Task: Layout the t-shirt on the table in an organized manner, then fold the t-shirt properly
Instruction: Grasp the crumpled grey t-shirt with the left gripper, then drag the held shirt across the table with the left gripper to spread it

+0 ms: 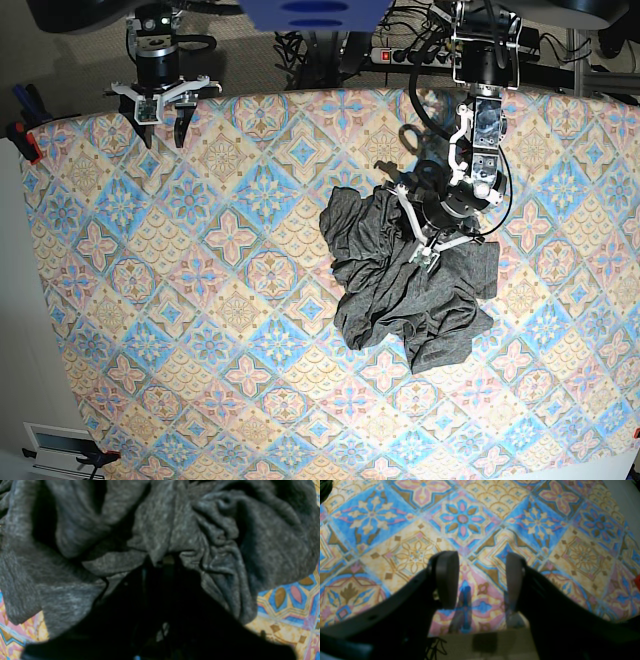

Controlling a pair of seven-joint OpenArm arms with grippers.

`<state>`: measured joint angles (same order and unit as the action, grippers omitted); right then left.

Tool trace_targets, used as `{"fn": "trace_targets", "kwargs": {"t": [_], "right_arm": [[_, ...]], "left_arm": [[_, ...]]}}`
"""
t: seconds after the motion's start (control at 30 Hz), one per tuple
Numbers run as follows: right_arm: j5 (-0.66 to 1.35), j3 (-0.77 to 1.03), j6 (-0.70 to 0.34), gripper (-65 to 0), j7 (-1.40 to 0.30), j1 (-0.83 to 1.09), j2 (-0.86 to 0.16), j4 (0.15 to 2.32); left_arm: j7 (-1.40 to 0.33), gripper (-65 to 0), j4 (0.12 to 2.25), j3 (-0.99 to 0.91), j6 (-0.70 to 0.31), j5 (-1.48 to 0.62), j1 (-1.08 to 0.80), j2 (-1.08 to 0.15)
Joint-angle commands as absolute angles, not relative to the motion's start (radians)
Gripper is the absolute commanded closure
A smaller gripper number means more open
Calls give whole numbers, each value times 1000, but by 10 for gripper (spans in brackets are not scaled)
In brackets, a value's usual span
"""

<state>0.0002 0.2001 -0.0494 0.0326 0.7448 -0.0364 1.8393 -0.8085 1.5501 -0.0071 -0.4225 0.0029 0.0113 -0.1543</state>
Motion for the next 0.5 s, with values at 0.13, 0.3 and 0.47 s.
{"fn": "trace_targets", "kwargs": {"t": [0.13,0.3,0.47], "right_arm": [[2,205,-47,-286,61,753,-41,1853],[2,205,-47,-286,61,753,-41,1853],[2,200,-47,-286,61,753,-41,1850]], "left_arm": [[-799,-26,1653,-7,-421,-7,18,-156],[-805,-24,1825,-5,-421,-8,-27,-156],[-871,-23,1886,91,-421,-8,-24,-157]]}}
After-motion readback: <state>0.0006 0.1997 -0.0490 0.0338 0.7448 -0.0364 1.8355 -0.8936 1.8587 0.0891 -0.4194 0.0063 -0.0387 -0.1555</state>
